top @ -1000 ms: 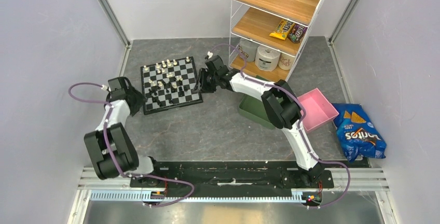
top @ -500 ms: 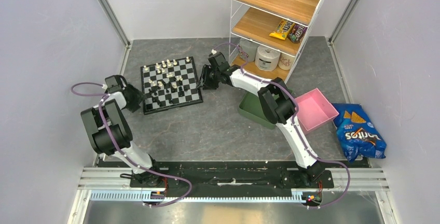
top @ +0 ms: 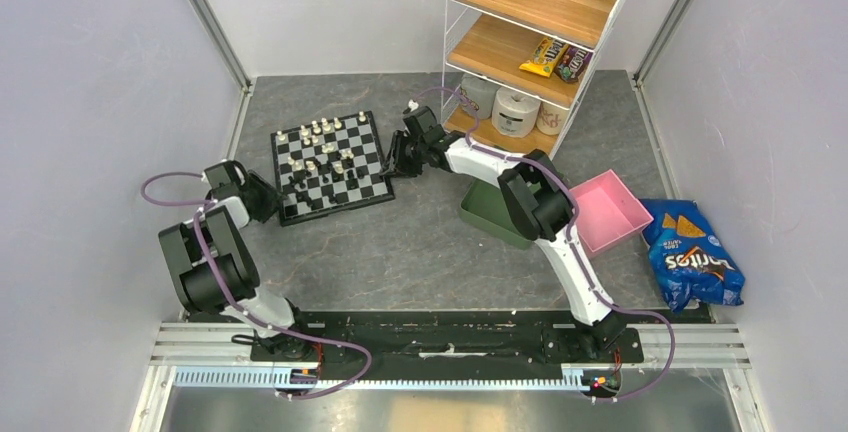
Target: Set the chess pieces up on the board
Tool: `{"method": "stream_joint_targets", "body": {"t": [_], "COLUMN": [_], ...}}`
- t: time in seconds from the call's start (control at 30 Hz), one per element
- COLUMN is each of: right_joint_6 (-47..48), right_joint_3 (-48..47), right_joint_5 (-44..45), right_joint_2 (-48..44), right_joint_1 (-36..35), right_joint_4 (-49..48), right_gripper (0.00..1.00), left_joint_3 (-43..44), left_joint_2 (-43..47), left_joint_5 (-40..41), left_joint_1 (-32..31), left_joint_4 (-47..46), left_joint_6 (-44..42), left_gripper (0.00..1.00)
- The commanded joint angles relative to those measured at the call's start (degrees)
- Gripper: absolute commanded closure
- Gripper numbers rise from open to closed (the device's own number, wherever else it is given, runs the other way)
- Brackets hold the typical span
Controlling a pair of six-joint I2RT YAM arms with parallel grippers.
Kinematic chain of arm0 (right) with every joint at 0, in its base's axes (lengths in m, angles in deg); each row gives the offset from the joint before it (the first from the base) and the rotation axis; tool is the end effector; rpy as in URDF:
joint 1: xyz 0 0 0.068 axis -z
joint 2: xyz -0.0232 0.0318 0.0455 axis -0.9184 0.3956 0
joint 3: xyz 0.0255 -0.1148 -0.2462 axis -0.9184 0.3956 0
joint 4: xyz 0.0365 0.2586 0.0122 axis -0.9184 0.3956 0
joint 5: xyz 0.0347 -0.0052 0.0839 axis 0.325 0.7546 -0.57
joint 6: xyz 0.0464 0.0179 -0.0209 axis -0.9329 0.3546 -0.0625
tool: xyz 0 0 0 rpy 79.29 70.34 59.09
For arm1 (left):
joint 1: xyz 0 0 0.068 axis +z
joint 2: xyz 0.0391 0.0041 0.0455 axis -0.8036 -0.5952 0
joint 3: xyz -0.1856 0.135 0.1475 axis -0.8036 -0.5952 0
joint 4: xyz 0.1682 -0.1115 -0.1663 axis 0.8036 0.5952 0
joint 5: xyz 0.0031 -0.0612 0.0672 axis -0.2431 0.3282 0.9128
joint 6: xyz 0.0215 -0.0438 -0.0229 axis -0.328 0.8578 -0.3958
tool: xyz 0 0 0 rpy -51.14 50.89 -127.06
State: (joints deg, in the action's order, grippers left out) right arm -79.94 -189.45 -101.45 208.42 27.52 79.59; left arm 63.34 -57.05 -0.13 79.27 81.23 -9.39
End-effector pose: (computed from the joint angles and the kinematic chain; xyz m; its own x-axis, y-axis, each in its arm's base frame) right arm 0.4142 0.3499 0.1399 -0.9119 0.1209 -0.3923 -0.1766 0.7472 0.6407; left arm 0.2739 0.1225 0.1489 -0.4723 -0.7539 -0.4566 -0.5852 0.6556 -0.4772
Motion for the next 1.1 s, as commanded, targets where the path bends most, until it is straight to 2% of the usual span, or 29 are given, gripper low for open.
{"method": "stream_joint_targets", "body": {"t": [0.0, 0.3, 0.53, 0.7, 0.83, 1.07], "right_joint_6": [-0.06, -0.02, -0.42, -1.10, -1.79, -2.33], "right_joint_3": [6.45, 20.85, 31.67, 39.69, 45.88, 52.19], "right_joint_5": [0.51, 2.64, 5.61, 8.16, 9.22, 12.26], "right_joint_2": [-4.95, -13.87, -21.18, -27.53, -32.53, -37.96], "right_joint_1": [-2.34, -3.79, -4.79, -5.12, -5.42, -6.78], "right_joint_4": [-0.90, -4.87, -6.53, -7.17, -7.79, -6.12], "right_gripper": [0.60, 0.60, 0.60, 0.60, 0.60, 0.60], "left_joint_3": [-5.34, -12.56, -16.51, -19.32, -22.49, -26.15], "left_joint_2": [3.53, 14.87, 25.56, 33.50, 37.99, 46.54], "left_joint_5": [-4.97, -3.40, -0.96, 1.08, 3.62, 6.46], "left_joint_1": [-1.22, -3.67, -7.19, -11.26, -16.86, -21.84], "left_joint_4": [4.06, 6.66, 12.31, 15.88, 17.23, 21.03], "left_joint_6": [0.39, 2.60, 4.72, 6.85, 10.95, 16.21], "left_gripper": [0.52, 0.54, 0.54, 0.55, 0.55, 0.56]}}
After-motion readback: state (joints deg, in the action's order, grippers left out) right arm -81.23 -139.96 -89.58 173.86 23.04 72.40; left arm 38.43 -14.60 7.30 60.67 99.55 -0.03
